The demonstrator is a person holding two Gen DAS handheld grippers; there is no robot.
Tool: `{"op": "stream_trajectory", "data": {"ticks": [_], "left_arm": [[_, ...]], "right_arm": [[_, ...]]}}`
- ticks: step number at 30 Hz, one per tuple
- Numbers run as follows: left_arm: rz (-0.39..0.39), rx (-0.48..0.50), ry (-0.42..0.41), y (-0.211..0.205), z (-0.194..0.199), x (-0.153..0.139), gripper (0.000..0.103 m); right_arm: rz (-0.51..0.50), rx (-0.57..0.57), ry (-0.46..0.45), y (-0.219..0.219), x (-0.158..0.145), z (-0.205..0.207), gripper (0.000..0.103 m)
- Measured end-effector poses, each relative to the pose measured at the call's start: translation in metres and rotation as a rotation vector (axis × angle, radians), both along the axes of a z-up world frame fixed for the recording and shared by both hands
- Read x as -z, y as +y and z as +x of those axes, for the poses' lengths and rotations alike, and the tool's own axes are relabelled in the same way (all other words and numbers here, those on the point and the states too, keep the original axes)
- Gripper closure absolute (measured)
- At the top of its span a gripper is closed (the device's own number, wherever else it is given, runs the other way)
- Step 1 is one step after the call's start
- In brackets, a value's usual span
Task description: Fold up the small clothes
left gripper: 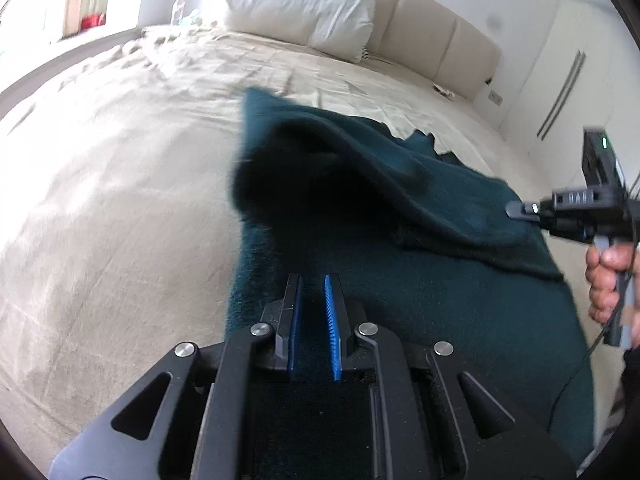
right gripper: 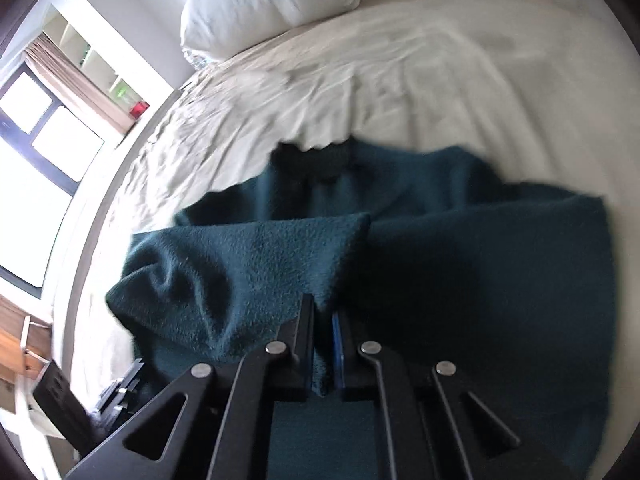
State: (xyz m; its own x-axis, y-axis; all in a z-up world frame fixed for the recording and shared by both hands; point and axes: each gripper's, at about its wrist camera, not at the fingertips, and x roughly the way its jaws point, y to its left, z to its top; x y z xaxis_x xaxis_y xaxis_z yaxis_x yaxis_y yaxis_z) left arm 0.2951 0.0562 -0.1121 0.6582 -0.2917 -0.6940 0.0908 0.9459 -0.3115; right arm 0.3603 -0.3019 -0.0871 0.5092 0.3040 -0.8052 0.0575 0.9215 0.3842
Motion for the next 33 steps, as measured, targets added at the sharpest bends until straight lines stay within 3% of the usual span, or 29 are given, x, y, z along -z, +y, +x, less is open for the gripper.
{"op": "stream_trajectory", "data": {"ticks": [4, 7, 14, 17, 20, 24, 26, 30, 33], "left_arm": [[-0.089, -0.037, 0.030, 0.016, 0.007, 0.002, 0.092], [-0.099, -0.061, 0.014, 0.025, 0.010, -0.006, 0.092], [-0.160, -0.131, -0.067, 0.049, 0.033, -0.046, 0.092], [-0.167, -0.141, -0.058, 0.048, 0.059, -0.059, 0.092], [-0.103, -0.084, 0.020, 0.028, 0.092, -0.050, 0.092], [0.011, 0.017, 0.175, -0.010, 0.110, -0.012, 0.092], [0.087, 0.038, 0.126, -0.020, 0.100, -0.008, 0.092], [0.182, 0.081, 0.114, -0.032, 0.092, -0.007, 0.092], [0.210, 0.100, 0.113, -0.034, 0.088, -0.007, 0.092]], "right_arm": [[-0.016, 0.094, 0.047, -0.035, 0.008, 0.002, 0.094], [-0.015, 0.128, 0.086, -0.049, 0.015, 0.005, 0.094], [-0.067, 0.119, 0.095, -0.047, 0.014, 0.006, 0.094], [-0.092, 0.107, 0.096, -0.041, 0.016, 0.008, 0.094], [-0.096, 0.104, 0.094, -0.042, 0.016, 0.007, 0.094], [-0.086, 0.105, 0.095, -0.047, 0.017, 0.006, 0.094], [-0.070, 0.113, 0.101, -0.053, 0.018, 0.005, 0.094], [-0.076, 0.136, 0.105, -0.060, 0.020, 0.001, 0.095], [-0.066, 0.150, 0.111, -0.063, 0.023, -0.002, 0.095]]}}
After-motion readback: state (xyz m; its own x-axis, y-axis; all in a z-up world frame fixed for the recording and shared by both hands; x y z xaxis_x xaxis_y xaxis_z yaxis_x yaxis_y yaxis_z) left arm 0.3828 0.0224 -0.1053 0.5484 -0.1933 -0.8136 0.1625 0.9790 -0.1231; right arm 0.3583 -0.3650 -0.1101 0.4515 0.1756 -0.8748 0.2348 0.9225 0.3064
